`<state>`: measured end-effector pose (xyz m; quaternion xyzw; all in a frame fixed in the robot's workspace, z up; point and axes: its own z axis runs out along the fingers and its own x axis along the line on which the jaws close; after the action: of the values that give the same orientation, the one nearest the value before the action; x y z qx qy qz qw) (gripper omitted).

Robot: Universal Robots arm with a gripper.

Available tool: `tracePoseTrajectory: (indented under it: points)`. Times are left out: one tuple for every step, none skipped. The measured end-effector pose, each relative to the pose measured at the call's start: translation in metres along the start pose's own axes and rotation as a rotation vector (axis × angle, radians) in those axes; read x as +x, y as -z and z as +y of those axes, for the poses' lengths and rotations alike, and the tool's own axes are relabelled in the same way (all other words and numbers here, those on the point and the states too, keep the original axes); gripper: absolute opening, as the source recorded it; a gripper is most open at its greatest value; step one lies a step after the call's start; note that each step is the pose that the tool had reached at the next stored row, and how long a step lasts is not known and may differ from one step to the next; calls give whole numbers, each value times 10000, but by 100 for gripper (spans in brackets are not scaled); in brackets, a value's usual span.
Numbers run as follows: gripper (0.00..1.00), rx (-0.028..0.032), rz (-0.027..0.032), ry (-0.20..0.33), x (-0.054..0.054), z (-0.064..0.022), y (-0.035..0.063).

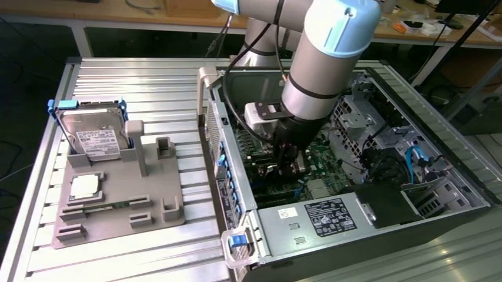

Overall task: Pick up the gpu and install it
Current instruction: 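Insert the gpu into the slot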

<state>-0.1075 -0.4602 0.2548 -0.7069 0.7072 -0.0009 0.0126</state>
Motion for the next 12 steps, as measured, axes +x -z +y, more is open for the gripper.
tracePoseTrajectory:
  points:
    - [33, 8, 0, 0, 0, 0, 13]
    - [33, 14, 0, 0, -1, 0, 24]
    - [33, 21, 1, 0, -1, -1, 36]
    - [33, 26, -1, 0, -1, -1, 46]
    - [33, 28, -1, 0, -1, -1, 56]
    - [33, 31, 1, 1, -1, -1, 66]
    - [33, 36, 0, 0, -1, -1, 78]
    - [33, 39, 0, 0, -2, -2, 85]
    - [33, 43, 1, 1, -2, -2, 96]
    - [33, 46, 1, 1, -2, -2, 103]
    - [33, 50, 1, 1, -2, -2, 110]
    - [33, 54, 1, 1, -2, -2, 118]
